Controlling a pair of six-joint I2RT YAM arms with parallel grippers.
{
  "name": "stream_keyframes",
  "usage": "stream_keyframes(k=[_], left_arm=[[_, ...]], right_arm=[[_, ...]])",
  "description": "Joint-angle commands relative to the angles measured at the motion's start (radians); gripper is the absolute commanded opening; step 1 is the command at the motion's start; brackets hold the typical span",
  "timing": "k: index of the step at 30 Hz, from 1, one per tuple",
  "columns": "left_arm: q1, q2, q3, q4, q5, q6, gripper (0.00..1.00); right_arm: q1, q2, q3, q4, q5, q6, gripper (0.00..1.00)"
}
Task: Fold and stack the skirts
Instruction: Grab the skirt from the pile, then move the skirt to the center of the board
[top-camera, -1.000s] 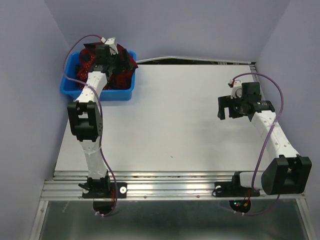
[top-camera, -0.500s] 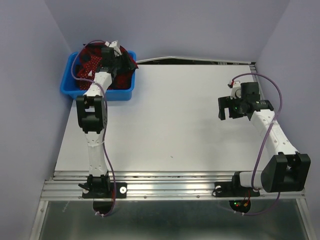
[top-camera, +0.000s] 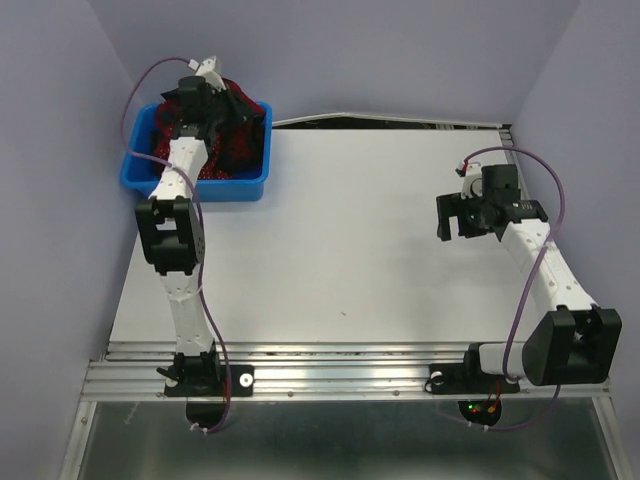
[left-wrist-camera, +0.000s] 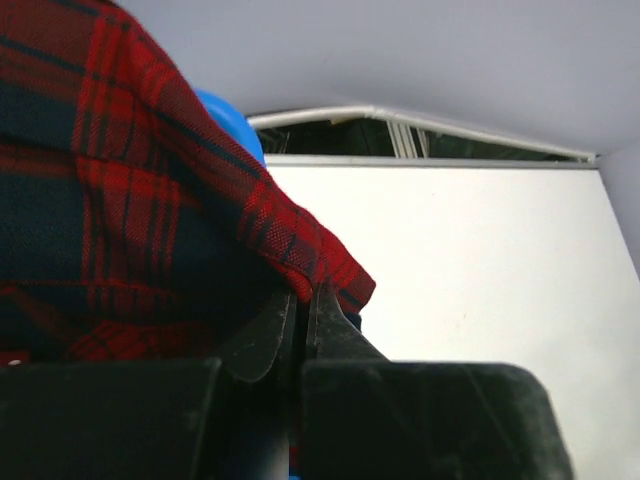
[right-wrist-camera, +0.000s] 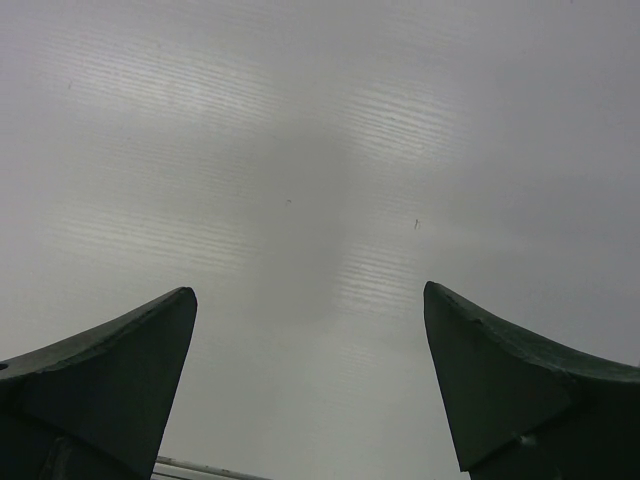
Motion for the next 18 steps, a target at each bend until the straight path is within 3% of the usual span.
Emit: stream_keyframes(k=[1, 7, 18], left_arm=[[0.066, -0.233, 0.099, 0.171, 0.096, -0.004, 0.00], [0.117, -0.316, 0.104, 0.365, 0.185, -0.091, 0.00], [0.121, -0.336, 0.261, 0.515, 0.189, -0.117, 0.00]], right_arm=[[0.001, -0.046, 0.026, 0.012, -0.028, 0.005, 1.00], [0.001, -0.073, 0.024, 0.003, -0.032, 0.002, 1.00], [0.001, -0.103, 0.024, 0.000, -0.039, 0.002, 1.00]])
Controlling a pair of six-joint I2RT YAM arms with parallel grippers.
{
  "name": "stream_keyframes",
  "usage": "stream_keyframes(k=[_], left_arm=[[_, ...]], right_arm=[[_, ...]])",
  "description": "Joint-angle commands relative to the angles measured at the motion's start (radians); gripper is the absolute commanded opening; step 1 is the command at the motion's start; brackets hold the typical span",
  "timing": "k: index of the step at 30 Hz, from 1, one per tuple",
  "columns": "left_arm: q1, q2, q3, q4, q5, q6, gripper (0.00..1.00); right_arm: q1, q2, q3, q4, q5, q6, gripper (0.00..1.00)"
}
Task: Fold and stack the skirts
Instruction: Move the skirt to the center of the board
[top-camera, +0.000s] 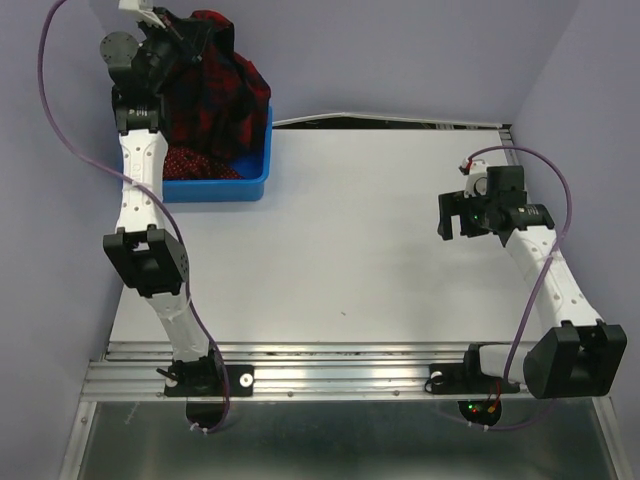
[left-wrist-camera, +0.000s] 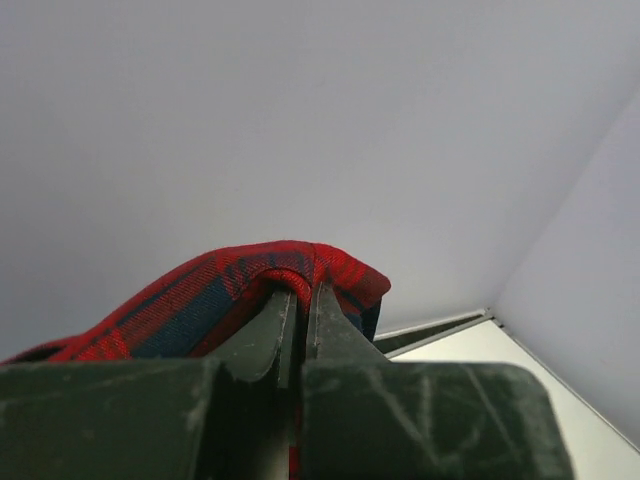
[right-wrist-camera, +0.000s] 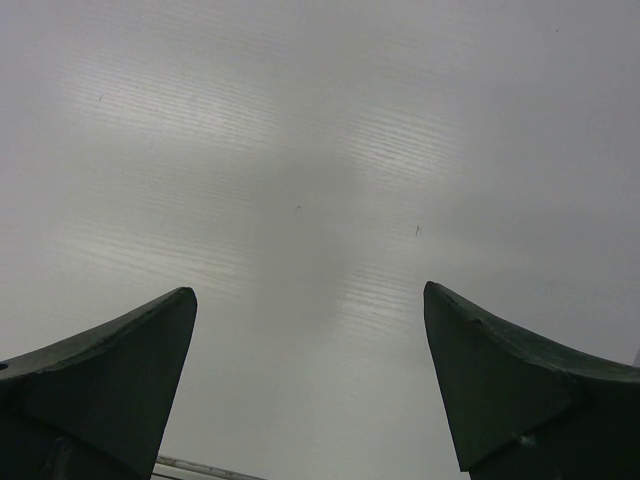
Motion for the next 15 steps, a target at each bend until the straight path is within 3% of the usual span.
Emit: stream_keyframes(k=[1, 5, 9, 15], left_arm=[[-0.005, -0.059, 0.178, 0.211, 0.010, -0.032, 0.00], [-0.017, -0.052, 0.270, 0.254, 0.011, -0.099, 0.00], [-0.070, -0.110, 0.263, 0.265, 0.011, -0.110, 0.00], [-0.208, -0.326, -0.007, 0.263, 0.060, -0.063, 0.00]], right_arm=[[0.001, -0.037, 0.024, 0.000, -0.011, 0.001, 1.00], [0.001, -0.048, 0.024, 0.006, -0.019, 0.003, 1.00], [0.001, -0.050, 0.032, 0.011, -0.031, 0.018, 1.00], [0.001, -0.040, 0.093, -0.026, -0.090, 0.007, 1.00]])
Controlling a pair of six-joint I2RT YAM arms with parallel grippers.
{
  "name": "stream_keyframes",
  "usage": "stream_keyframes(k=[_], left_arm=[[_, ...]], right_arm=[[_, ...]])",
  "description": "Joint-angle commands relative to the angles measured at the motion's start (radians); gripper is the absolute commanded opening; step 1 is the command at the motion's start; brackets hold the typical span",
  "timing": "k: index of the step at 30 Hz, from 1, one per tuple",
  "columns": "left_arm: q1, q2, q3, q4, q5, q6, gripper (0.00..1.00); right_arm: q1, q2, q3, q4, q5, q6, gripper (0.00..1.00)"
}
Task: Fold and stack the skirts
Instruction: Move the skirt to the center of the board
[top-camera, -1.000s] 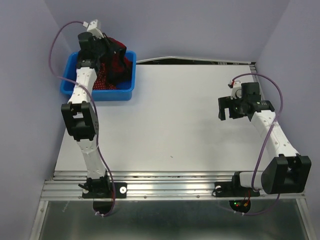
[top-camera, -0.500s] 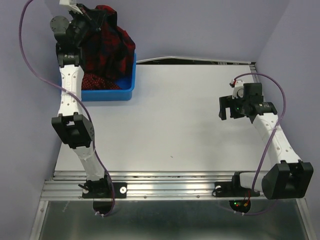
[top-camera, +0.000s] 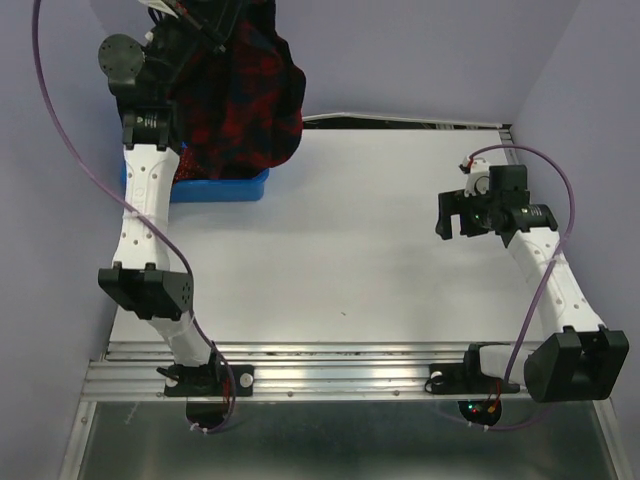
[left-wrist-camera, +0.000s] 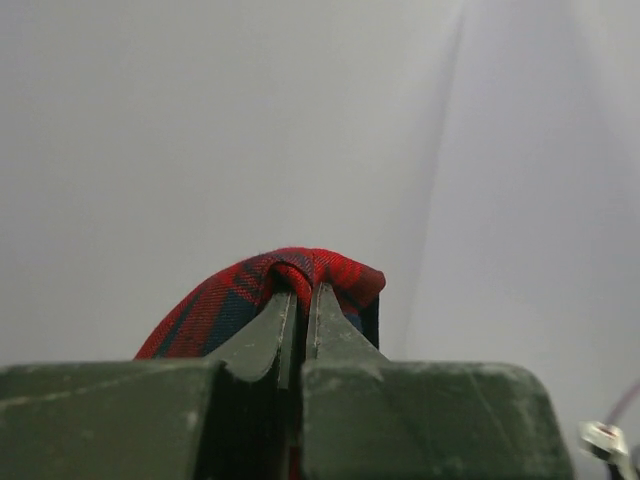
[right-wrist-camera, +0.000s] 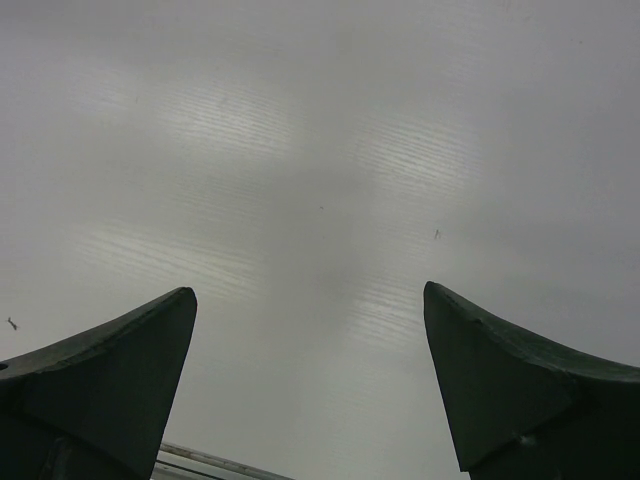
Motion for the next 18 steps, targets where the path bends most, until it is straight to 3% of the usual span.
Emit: stream_keyframes(k=[1, 8, 18], left_arm=[[-0.088, -0.218, -0.193, 0.142, 0.037, 0.036, 0.00], [-0.246, -0.539, -0.566, 0.119, -0.012, 0.291, 0.00], [-0.323, -0.582, -0.484, 0.090, -0.027, 0.307, 0.00]], right_arm=[[0.001, -0.018, 0.090, -0.019, -0.056, -0.016, 1.00], [0.001, -0.015, 0.116, -0.065, -0.131, -0.054, 1.00], [0.001, 0.027, 0.163, -0.079, -0.122, -0.056, 1.00]])
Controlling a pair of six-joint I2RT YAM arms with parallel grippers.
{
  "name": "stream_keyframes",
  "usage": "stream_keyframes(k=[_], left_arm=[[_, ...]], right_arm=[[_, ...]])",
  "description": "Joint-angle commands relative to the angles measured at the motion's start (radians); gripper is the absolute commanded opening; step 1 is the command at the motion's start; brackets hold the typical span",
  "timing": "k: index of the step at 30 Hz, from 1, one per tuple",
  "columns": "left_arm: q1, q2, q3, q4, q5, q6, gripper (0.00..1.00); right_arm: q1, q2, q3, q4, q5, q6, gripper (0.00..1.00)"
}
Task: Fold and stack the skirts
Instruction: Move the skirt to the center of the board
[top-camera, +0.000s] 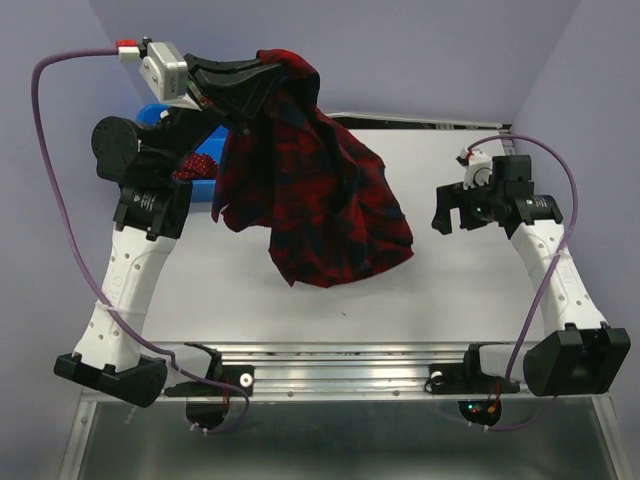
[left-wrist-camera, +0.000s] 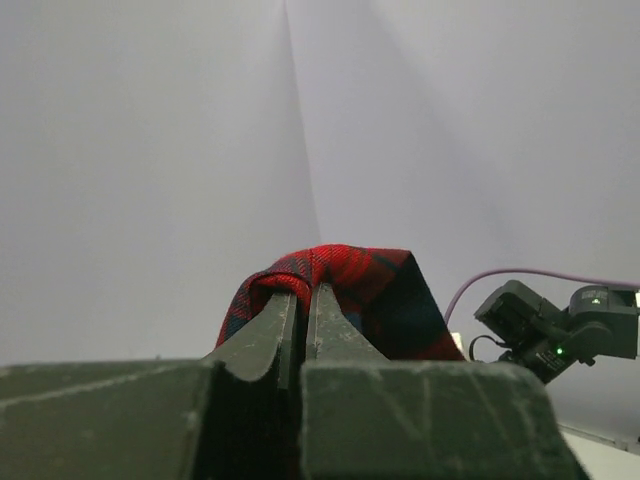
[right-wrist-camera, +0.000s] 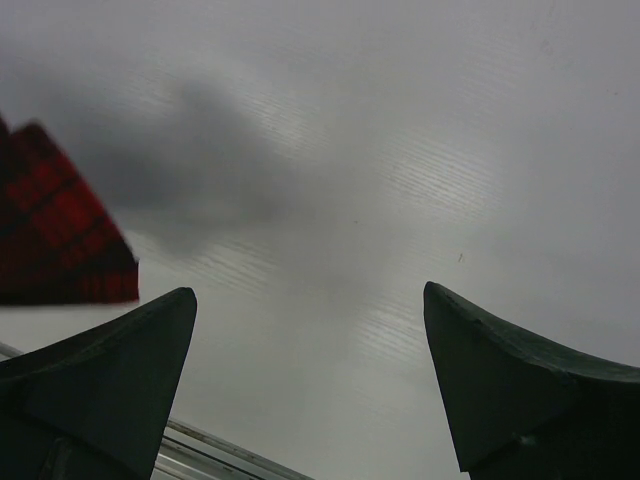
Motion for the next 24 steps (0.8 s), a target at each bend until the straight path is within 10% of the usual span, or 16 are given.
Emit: stream_keyframes(k=[1, 16, 24], left_arm=[[-0.021, -0.045, 0.060, 0.102, -0.031, 0.025, 0.00], [-0.331, 0.011, -0.330, -0.119, -0.407, 0.173, 0.00], [-0.324, 0.520, -0.013, -0.326, -0.388, 0.003, 0.00]], right_arm=[[0.001, 0.001, 0.065, -0.006, -0.011, -0.015, 1.00], [0.001, 0.008, 0.016, -0.010, -0.011, -0.067, 1.00], [0.001, 0.011, 0.004, -0.079, -0.068, -0.128, 0.99]])
